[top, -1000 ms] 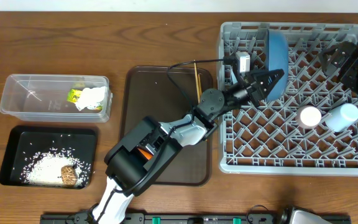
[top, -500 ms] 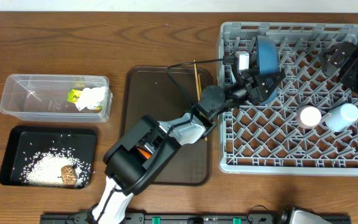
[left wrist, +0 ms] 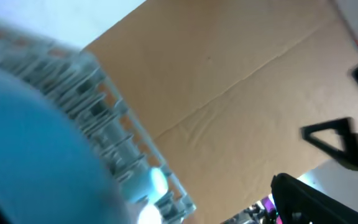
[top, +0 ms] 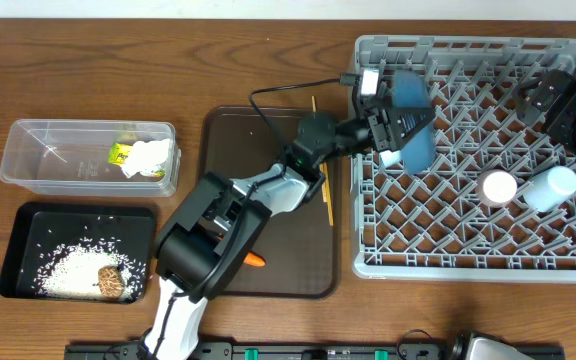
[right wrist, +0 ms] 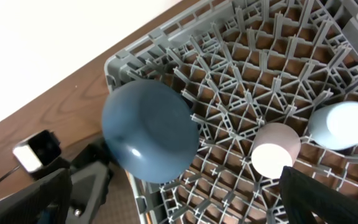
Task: Sort waste into correct bins and load items into the dishwasher rack
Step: 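Carry the blue plate into the rack and release it, then grasp the orange carrot on the brown tray with left gripper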
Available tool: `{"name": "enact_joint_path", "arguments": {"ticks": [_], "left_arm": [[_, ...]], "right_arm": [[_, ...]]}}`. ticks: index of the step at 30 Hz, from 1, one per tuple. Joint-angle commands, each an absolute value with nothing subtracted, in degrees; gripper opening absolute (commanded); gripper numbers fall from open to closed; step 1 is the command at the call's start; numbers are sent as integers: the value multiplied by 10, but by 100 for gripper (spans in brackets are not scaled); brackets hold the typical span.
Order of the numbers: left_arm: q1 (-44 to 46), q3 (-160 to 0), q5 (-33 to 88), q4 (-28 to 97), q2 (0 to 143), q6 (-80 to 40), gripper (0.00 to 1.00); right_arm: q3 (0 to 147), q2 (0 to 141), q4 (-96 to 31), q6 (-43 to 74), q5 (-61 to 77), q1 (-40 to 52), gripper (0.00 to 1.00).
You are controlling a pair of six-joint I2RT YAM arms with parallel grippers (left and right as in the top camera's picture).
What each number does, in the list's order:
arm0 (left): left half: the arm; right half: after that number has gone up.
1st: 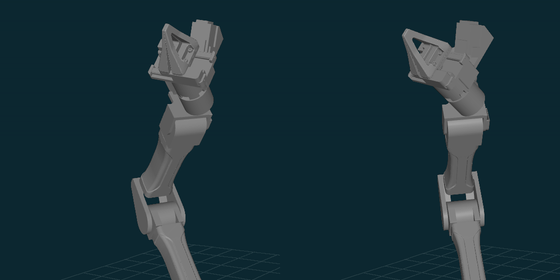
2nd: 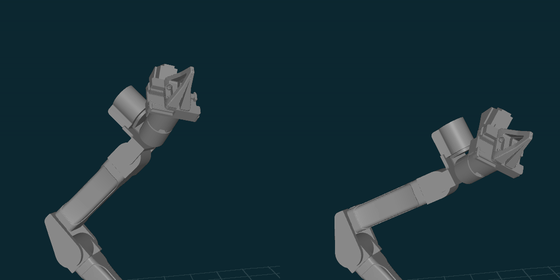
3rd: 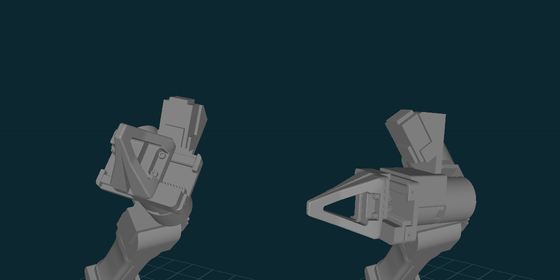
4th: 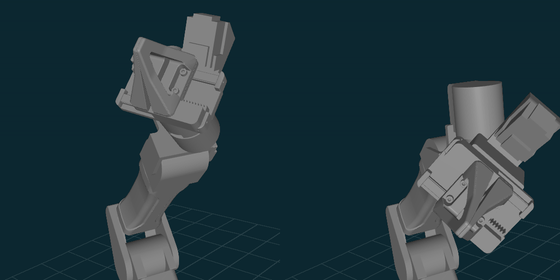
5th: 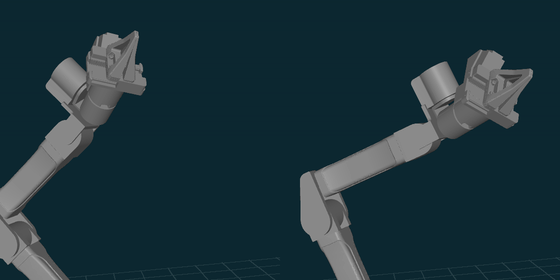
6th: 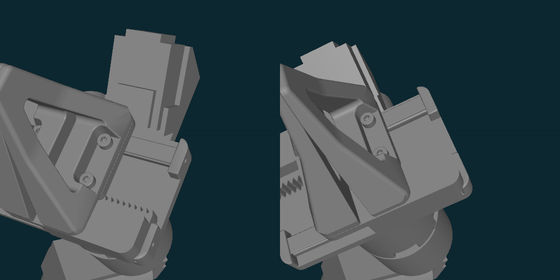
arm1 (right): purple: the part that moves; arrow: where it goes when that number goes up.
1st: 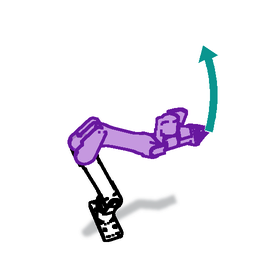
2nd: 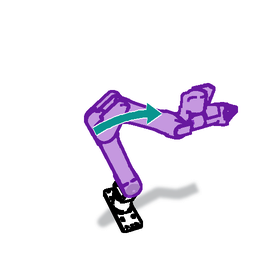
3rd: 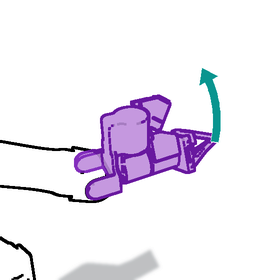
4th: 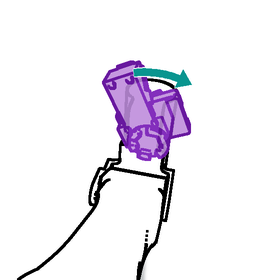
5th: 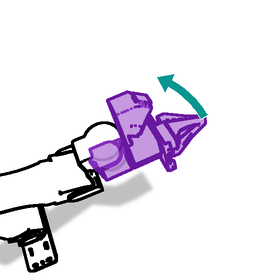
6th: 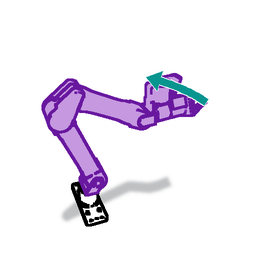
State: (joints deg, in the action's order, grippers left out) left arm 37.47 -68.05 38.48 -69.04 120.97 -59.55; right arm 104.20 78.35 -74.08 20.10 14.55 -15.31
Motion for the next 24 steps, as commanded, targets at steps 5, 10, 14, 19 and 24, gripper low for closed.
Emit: {"name": "enact_joint_path", "arguments": {"ticks": [5, 10, 14, 19, 24], "left_arm": [[330, -696, 391, -449, 1114, -449, 99], [287, -696, 342, -258, 1041, -349, 98], [252, -696, 333, -142, 990, -299, 98], [225, -696, 303, 51, 952, -244, 98], [223, -696, 182, 246, 925, -199, 98]], "right_arm": [[1047, 782, -744, 190, 144, -162, 99], [1047, 782, -743, 190, 144, -162, 99], [1047, 782, -742, 190, 144, -162, 99], [1047, 782, -742, 180, 144, -162, 99], [1047, 782, -744, 136, 158, -155, 99]]}}
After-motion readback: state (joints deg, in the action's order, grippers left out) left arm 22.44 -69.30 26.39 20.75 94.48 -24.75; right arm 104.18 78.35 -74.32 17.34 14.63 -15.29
